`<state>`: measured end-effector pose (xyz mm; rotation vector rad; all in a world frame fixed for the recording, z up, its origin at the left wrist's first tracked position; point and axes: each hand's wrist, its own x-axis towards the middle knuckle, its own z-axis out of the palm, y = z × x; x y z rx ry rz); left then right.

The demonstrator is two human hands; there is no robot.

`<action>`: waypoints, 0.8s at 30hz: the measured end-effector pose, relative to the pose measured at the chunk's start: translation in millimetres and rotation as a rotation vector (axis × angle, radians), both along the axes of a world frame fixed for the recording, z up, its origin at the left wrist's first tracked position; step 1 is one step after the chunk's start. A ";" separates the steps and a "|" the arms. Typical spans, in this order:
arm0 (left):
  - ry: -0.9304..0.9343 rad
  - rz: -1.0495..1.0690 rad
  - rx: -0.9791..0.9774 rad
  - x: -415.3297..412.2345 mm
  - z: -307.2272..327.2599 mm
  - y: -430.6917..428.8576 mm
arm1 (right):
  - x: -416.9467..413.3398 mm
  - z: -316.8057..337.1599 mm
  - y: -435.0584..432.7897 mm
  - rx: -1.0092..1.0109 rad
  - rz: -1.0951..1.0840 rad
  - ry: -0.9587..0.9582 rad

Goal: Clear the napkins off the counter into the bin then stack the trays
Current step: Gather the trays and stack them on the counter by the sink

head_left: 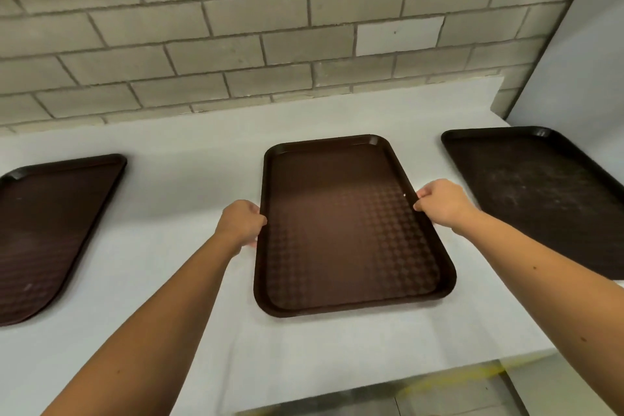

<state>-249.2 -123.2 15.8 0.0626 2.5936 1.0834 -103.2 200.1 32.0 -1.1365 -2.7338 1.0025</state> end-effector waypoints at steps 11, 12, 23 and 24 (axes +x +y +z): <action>0.072 0.219 0.189 -26.8 67.6 -155.3 | -77.9 66.3 -133.5 -0.130 0.132 0.165; 0.088 0.241 0.194 -31.6 72.4 -171.9 | -85.9 70.3 -148.7 -0.156 0.141 0.178; 0.123 0.339 0.179 -130.2 83.4 -366.8 | -188.9 65.4 -333.0 -0.322 0.182 0.299; 0.129 0.339 0.164 -141.5 84.4 -387.1 | -198.7 63.1 -353.0 -0.335 0.179 0.299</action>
